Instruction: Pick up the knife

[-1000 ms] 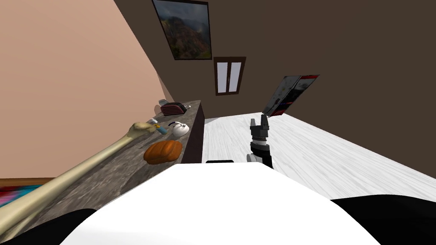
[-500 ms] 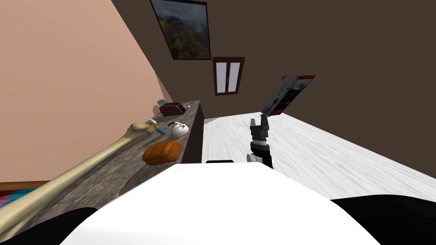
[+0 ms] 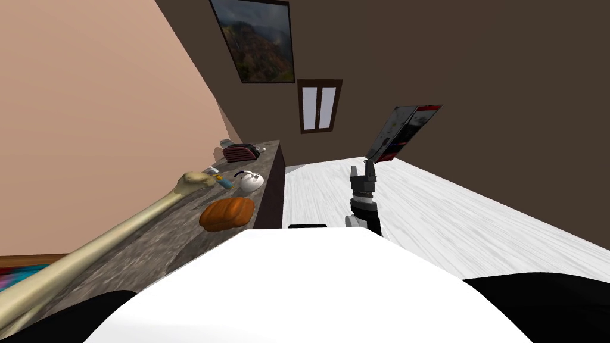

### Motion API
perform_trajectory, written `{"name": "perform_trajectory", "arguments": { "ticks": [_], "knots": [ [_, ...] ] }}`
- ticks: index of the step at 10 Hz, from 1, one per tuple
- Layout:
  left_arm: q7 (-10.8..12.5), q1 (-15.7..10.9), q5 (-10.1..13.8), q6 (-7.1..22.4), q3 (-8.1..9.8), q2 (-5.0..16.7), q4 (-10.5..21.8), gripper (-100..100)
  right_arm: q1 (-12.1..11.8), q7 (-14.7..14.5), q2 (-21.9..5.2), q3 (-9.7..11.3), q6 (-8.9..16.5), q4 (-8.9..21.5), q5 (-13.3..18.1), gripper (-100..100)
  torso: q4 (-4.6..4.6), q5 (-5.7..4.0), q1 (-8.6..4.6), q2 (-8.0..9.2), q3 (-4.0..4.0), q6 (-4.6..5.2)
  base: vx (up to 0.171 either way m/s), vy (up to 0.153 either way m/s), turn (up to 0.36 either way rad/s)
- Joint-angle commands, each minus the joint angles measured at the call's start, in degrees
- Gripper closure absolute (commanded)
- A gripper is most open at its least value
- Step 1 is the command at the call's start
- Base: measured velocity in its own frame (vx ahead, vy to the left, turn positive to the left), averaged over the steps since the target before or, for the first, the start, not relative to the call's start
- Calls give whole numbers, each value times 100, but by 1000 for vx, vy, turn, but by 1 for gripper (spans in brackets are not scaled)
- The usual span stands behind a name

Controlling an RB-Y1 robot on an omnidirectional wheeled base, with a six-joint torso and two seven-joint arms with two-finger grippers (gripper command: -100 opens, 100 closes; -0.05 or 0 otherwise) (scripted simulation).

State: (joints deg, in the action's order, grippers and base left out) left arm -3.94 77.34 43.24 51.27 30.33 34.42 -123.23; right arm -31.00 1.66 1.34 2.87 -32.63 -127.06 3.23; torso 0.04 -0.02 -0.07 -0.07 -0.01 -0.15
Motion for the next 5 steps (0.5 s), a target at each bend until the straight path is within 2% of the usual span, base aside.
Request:
{"name": "perform_trajectory", "arguments": {
  "ticks": [1, 3, 4, 5],
  "knots": [
    [63, 97, 77, 89, 116, 46, -182, 100, 0, 0, 0, 0, 0, 0, 0, 0, 0, 0, 0, 0, 0, 0, 5, -5, 70],
    [102, 236, 160, 166, 234, 77, -382, 100, 0, 0, 0, 0, 0, 0, 0, 0, 1, -3, -9, -1, 0, -2, 7, -12, 47],
    [90, 179, 120, 143, 185, 68, -308, 100, 0, 0, 0, 0, 0, 0, 0, 0, 2, -4, -9, 0, 1, -2, 0, 0, 0],
    [93, 187, 128, 154, 195, 73, -321, 0, 0, 0, 0, 0, 0, 0, 0, 0, 3, -1, -5, 1, 2, -2, 0, 0, 0]
  ]
}}
